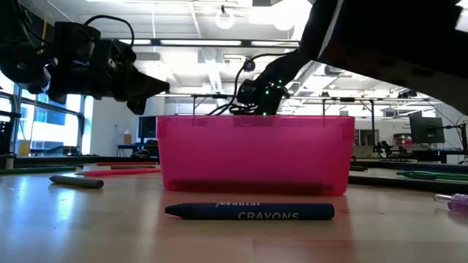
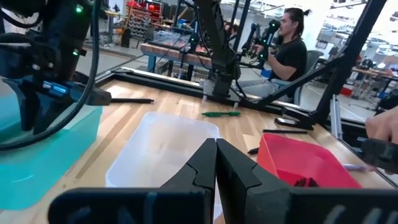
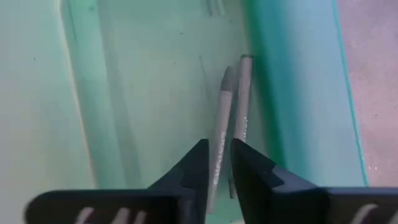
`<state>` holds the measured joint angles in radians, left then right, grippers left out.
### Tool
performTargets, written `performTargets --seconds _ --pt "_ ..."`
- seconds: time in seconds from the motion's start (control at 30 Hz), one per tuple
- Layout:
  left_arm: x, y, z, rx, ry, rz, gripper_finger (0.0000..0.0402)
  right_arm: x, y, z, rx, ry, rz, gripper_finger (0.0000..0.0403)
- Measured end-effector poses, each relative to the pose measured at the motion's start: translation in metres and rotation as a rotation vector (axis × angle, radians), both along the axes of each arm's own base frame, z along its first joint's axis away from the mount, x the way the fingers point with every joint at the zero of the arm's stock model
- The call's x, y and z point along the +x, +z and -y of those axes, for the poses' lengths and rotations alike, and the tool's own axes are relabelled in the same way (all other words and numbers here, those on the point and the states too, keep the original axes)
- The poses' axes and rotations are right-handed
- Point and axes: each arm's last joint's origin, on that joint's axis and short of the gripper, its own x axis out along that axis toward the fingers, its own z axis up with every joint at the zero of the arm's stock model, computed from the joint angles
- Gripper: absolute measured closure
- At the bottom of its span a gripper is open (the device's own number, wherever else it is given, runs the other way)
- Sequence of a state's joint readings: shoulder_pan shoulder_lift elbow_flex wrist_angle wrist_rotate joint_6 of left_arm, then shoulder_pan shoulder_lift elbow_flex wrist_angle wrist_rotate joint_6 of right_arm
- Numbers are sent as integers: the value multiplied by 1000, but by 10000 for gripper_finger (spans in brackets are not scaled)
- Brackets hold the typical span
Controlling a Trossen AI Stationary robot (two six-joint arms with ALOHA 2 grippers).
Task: Sort crayons/erasers/pens/pencils in bins
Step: Put the right gray crayon into the green bin, then adjust the red bin
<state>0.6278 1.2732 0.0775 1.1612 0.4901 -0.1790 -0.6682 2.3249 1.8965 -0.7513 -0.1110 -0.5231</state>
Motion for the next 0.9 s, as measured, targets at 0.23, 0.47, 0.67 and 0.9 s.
performTargets --seconds 0.23,0.47,0.67,0.9 --pt "4 -2 6 -5 -37 -19 401 2 6 1 -10 -1 13 292" --pt "13 -7 24 21 -42 -75 401 11 41 -5 -106 33 47 355" --pt "20 -15 44 17 -36 -159 401 13 61 -25 -130 69 188 391" --pt "25 -20 58 28 -10 -215 402 7 61 -72 -169 59 420 401"
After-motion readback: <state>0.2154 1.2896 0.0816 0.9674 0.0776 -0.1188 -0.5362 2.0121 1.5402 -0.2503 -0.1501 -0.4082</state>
